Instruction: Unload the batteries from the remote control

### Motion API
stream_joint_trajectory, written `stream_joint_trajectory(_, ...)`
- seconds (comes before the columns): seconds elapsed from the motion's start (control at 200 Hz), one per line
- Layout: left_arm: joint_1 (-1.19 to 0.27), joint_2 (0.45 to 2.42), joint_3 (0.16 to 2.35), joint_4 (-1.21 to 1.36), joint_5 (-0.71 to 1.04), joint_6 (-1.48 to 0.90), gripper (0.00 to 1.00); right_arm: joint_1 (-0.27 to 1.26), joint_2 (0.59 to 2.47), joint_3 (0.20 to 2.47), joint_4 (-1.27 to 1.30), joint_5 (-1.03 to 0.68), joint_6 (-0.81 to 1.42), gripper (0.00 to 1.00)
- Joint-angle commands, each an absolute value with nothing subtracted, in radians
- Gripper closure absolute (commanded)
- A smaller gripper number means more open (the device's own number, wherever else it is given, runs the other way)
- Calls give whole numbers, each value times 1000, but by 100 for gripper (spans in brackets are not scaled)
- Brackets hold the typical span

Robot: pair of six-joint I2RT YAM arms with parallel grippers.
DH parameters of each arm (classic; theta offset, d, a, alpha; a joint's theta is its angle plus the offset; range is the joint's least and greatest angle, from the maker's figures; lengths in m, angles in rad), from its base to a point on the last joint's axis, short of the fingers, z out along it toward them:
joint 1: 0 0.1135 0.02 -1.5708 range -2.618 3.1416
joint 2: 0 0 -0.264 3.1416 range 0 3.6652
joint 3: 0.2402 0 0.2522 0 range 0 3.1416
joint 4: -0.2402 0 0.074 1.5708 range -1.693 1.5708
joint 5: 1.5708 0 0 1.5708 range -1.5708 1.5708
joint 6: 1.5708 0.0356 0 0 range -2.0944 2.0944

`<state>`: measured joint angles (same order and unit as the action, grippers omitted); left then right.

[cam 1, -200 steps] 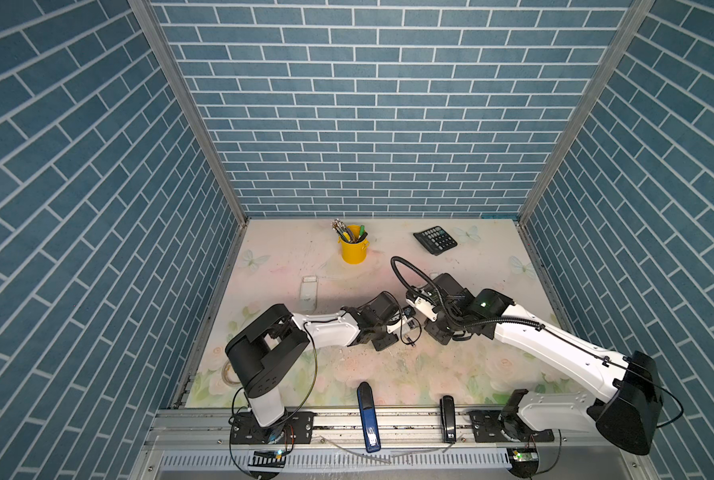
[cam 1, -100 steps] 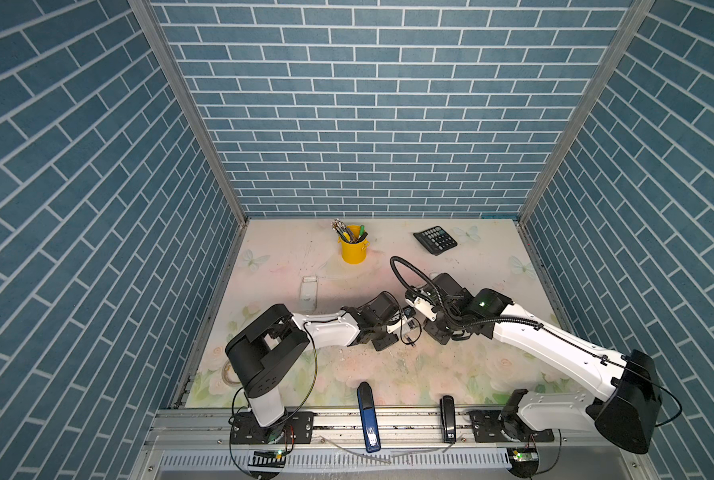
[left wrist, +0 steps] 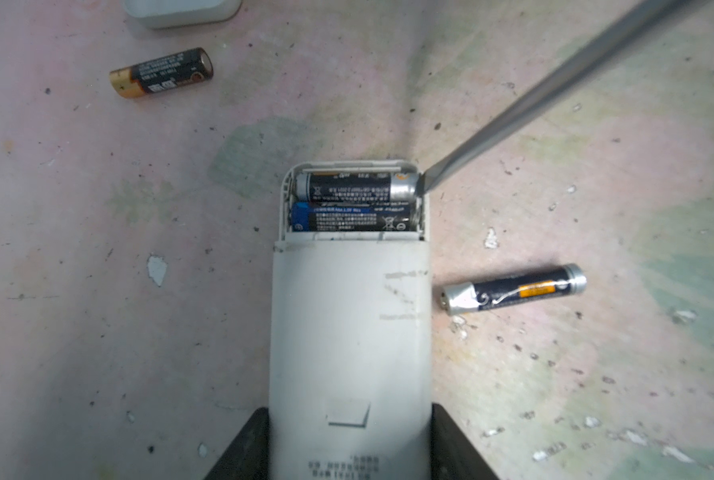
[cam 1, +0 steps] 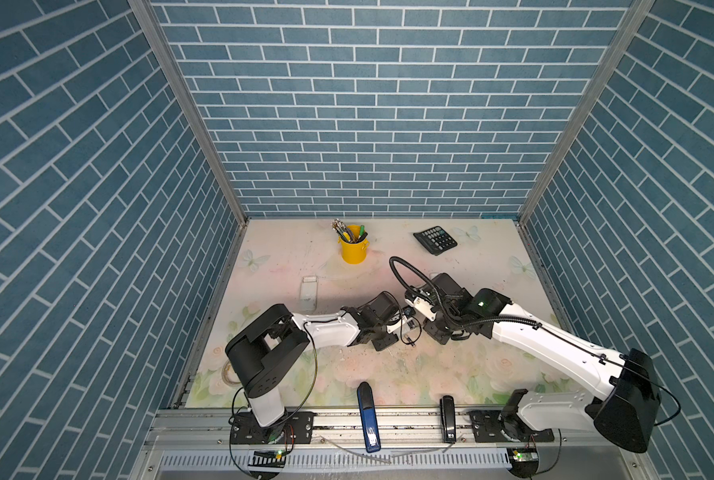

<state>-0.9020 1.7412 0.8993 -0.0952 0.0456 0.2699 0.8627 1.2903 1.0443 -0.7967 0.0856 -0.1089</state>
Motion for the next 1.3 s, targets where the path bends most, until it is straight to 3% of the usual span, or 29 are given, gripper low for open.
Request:
stream_joint_trajectory(0.0, -912, 1789, 877, -199, 38, 288, 96, 859, 1301, 1014, -816, 101, -81, 100)
stream_joint_trajectory(1.295, -912, 1797, 882, -201, 35, 288, 96, 858, 1266, 1013, -842, 107, -63, 100)
